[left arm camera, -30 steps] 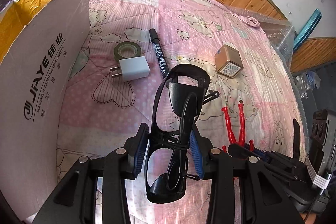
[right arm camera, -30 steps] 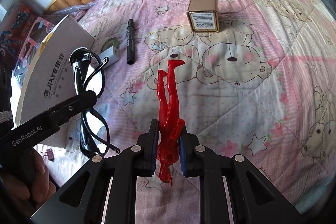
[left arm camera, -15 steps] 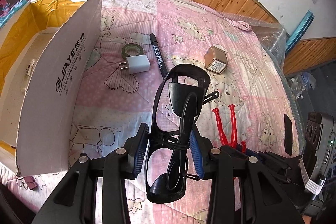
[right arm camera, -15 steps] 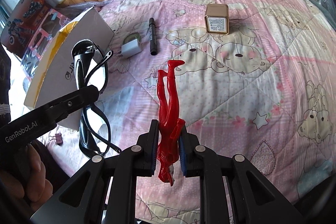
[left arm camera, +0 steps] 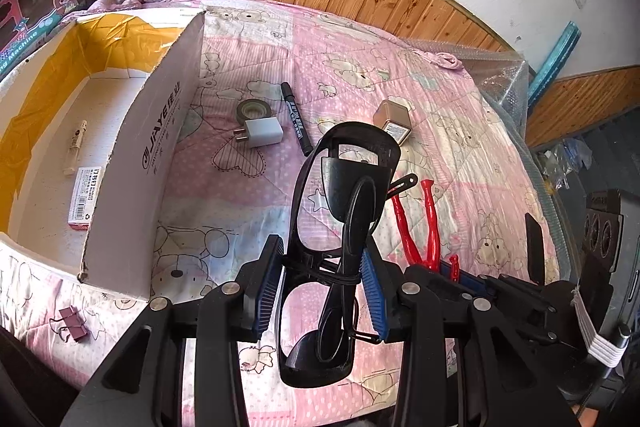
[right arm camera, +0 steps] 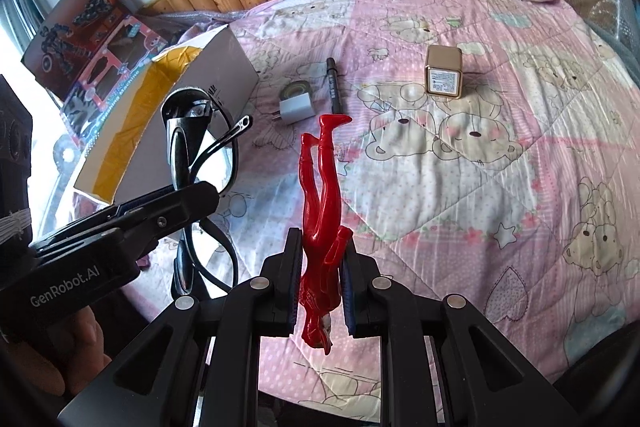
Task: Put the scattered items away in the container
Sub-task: 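Carry the glasses and red figure over the white box with both tools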
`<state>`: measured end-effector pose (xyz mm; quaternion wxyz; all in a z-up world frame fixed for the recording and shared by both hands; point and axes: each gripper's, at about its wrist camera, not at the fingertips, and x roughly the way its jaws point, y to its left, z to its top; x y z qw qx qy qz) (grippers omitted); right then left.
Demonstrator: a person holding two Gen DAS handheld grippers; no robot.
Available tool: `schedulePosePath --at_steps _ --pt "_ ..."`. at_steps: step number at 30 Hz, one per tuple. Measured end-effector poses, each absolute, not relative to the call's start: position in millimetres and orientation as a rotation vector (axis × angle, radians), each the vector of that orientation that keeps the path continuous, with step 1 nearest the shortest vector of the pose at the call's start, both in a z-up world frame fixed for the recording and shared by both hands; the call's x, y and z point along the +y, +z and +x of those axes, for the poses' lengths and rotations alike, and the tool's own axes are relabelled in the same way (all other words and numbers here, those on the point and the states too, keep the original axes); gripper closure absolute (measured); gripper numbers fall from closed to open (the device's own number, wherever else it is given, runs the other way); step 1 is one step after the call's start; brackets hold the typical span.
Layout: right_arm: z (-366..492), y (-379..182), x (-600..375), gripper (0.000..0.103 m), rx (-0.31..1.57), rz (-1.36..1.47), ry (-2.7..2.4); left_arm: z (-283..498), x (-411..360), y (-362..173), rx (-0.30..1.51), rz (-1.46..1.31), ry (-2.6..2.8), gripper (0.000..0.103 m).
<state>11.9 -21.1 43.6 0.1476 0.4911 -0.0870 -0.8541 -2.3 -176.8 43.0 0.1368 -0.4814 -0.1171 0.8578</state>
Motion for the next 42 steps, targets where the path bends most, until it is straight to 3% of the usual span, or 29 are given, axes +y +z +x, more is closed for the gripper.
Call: schedulePosePath --at_steps 42 --pt "-5 105 -82 0.085 -0.160 1.249 -2.430 1 -243 85 -0.520 -1.271 2.563 0.063"
